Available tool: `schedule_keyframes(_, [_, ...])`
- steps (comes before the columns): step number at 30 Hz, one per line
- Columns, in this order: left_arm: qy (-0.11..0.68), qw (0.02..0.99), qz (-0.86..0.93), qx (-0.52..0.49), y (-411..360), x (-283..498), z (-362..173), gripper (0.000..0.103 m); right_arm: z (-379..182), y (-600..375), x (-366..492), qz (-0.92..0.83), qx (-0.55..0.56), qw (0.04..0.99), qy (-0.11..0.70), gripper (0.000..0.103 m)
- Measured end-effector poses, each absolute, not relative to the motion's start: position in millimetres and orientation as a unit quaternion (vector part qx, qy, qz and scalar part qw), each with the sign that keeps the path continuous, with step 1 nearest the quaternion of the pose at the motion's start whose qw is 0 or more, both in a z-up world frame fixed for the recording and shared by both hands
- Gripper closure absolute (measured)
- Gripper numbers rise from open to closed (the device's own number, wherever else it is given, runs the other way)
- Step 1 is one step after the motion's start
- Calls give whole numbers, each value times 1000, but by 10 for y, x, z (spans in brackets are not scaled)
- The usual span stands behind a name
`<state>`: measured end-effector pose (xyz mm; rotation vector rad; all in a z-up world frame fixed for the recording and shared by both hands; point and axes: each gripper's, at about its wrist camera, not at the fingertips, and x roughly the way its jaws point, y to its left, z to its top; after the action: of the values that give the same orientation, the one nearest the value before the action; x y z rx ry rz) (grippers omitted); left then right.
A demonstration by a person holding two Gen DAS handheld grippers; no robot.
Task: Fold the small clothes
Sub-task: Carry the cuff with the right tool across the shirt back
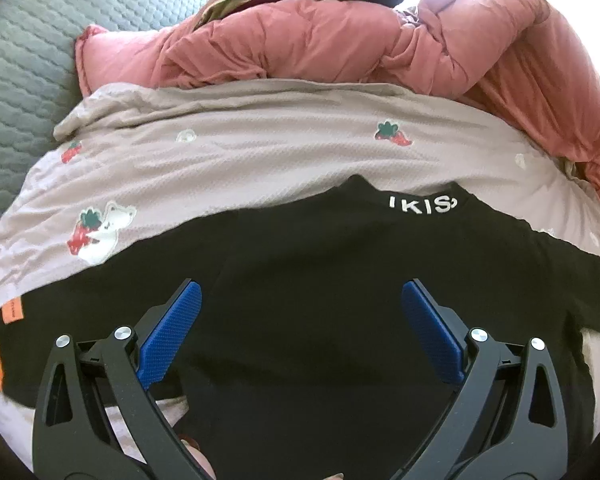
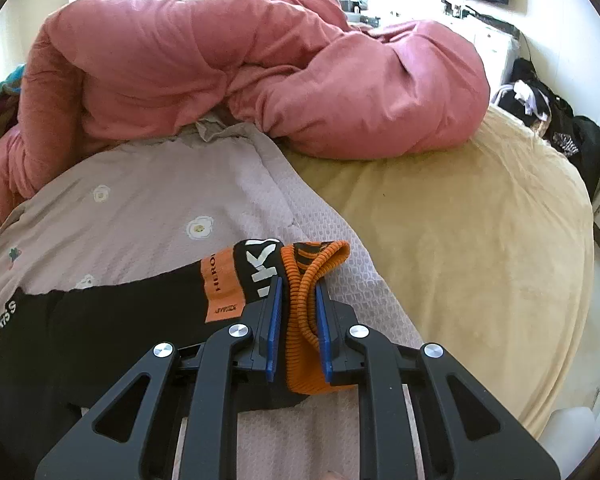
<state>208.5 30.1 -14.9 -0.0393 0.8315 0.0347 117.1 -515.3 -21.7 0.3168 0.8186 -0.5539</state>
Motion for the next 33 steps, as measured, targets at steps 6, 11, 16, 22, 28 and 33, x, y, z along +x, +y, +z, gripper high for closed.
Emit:
schedule_keyframes(6, [396,918,4,-33,337,2037,-82,9,-185,-5269,1289,-259,159,867,394,91])
schedule_keyframes(11, [402,915,-8,-36,306,2014,-85,9,-23,-5142,1356,-233,136,882,387,92])
schedule_keyframes(16, [406,913,-20,-43,320,1978,-53,9,251,-4704,1372,-165,123,908,365,99])
schedule_keyframes(22, [412,909,-21,-53,382,1966,-50,9,507,-4086,1429,-84,107,929,345,99])
schedule_keyframes(28, [420,904,-27,-67,447,1965,-76,9,645,-3425,1549,-7,96,936,338,99])
schedule_keyframes(33, [428,900,-38,-80,485,1968,-119,9,709,-2918,1685,57,83,935,341,99])
